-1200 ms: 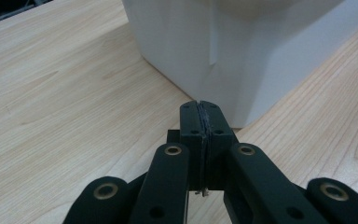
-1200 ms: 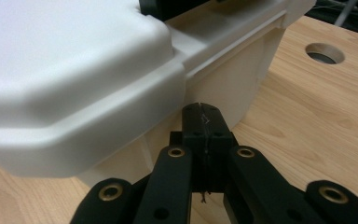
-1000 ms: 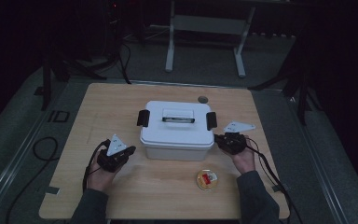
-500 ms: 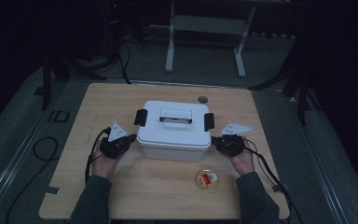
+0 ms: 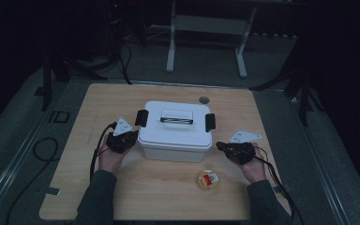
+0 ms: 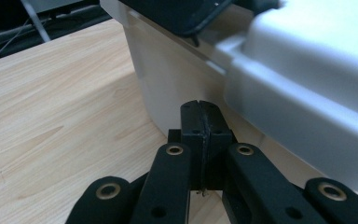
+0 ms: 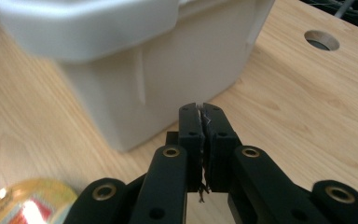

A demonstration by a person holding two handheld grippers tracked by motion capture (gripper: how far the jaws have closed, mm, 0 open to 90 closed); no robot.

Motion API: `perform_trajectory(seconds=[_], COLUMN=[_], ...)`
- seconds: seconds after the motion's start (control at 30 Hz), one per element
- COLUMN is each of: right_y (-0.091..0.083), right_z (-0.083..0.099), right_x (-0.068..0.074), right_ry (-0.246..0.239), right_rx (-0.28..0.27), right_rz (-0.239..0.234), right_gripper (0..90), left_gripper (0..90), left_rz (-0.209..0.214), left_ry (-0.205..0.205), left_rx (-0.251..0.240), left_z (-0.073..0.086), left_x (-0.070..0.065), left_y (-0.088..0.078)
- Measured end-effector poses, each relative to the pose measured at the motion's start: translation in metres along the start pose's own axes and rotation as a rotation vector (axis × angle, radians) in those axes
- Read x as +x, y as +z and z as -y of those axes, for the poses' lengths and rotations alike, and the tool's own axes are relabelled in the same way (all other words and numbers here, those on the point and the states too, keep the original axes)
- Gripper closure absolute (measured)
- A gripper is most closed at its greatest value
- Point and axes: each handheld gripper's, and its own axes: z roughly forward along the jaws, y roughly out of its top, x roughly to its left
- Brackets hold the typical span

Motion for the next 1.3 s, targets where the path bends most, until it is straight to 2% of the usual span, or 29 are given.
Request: perform_trajectory(seconds=[0.23,0.4,0.43,0.6,0.73,0.93,1.1,1.3], right_y=[-0.009,-0.013,-0.014,-0.020,-0.024,-0.024,-0.023,-0.016], right_z=[0.009,0.014,0.016,0.027,0.040,0.057,0.064,0.063], right_x=[0.008,0.011,0.012,0.020,0.028,0.042,0.053,0.061], right_ry=[-0.045,-0.053,-0.053,-0.056,-0.053,-0.059,-0.074,-0.096], right_rx=[0.040,0.055,0.055,0.066,0.085,0.131,0.152,0.165], right_rz=[0.019,0.022,0.022,0.019,0.003,-0.020,-0.045,-0.063], right_gripper=[85.9,85.7,85.7,86.1,89.9,90.0,90.0,90.0], left_gripper=[90.0,89.8,89.8,86.8,83.6,80.4,75.1,73.4], left_rz=[0.048,0.058,0.048,0.018,0.000,-0.027,-0.029,-0.011], left_ry=[0.025,0.047,0.046,0.017,-0.005,-0.040,-0.077,-0.096], left_rx=[-0.008,-0.006,-0.004,0.018,0.043,0.060,0.070,0.073], left_z=[0.003,0.006,0.007,0.019,0.029,0.041,0.048,0.053], left_x=[-0.007,-0.013,-0.014,-0.011,-0.009,-0.007,-0.008,-0.015], left_y=[-0.012,-0.015,-0.016,-0.024,-0.032,-0.044,-0.053,-0.062])
